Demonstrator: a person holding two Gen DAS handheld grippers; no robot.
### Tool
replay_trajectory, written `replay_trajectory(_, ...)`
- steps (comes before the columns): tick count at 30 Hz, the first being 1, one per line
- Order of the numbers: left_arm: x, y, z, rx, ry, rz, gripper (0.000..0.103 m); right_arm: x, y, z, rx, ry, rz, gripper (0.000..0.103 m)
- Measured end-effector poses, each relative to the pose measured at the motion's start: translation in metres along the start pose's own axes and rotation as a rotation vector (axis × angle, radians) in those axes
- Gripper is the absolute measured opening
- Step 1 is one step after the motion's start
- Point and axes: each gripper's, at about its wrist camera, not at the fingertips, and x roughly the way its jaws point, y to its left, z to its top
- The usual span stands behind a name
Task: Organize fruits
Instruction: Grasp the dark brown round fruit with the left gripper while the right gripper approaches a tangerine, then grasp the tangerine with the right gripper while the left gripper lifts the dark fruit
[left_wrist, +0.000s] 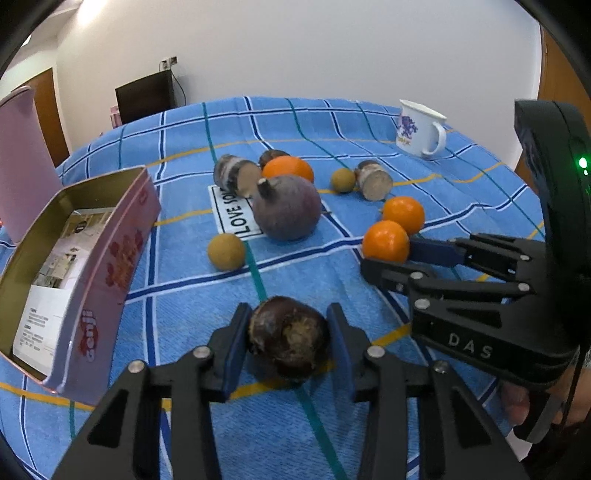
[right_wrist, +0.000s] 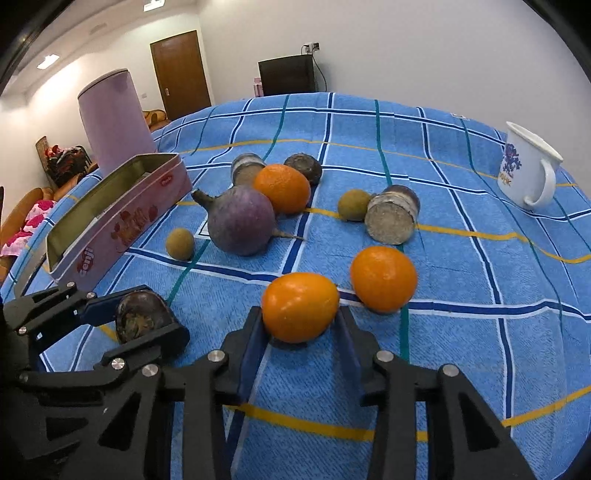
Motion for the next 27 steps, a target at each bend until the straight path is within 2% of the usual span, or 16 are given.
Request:
replay_trajectory(8,-0.015,0.016,-0.001,-0.067,-0.089,0.010,0.043,-0.010,0.003,-0.001,-0.017,-0.056,0.008,0.041)
replay_trajectory(14,-0.025,0.023,0.003,-0.074,-0.149,0.070,0.043,-0.021,0.010,0.003,-0.045,-0.117,-0.004,0.041)
replay_trajectory(21,-0.038,0.031,0.007,-0.079,-0.220,0.128,0.043,-0.029,0.020,0.006,-0.069,-0.168,0.028,0.041)
replay_trajectory(27,-0.040,0.034,0.006,-0.078,-0.244,0.142,0.043,-0.031,0.024,0.008,-0.078,-0.200,0.046,0.041)
